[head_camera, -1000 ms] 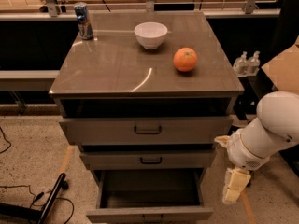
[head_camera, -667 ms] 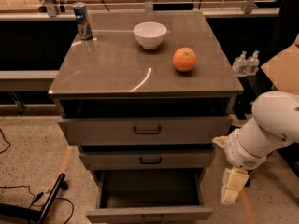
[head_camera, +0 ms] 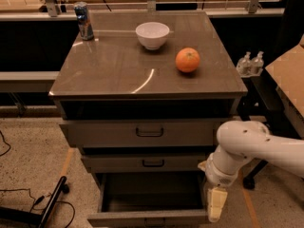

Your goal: Close bottom drawer

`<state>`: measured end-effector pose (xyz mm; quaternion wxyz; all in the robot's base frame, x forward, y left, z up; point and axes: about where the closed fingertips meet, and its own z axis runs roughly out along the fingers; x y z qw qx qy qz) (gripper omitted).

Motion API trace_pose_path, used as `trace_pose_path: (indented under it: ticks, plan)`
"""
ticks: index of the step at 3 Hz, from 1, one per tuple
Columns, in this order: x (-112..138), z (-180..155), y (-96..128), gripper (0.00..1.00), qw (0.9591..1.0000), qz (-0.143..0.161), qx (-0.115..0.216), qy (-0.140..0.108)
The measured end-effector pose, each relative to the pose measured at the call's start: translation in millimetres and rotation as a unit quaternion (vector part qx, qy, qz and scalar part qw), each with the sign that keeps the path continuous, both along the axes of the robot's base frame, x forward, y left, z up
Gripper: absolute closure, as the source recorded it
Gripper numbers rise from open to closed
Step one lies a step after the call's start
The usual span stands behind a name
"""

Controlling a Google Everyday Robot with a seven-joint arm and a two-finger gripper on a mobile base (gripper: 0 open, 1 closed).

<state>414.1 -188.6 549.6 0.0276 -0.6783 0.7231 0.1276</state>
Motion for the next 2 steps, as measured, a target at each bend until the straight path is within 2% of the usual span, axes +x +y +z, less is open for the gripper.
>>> trace_pose_path:
  ticks: [1,2]
  plan:
    - [0.0,-76.8,7.9,0.00,0.9991,0.018,-0.006,0.039]
    - [-6.3,-139.5,4.6,0.00,0.9984,0.011,-0.006,0.055]
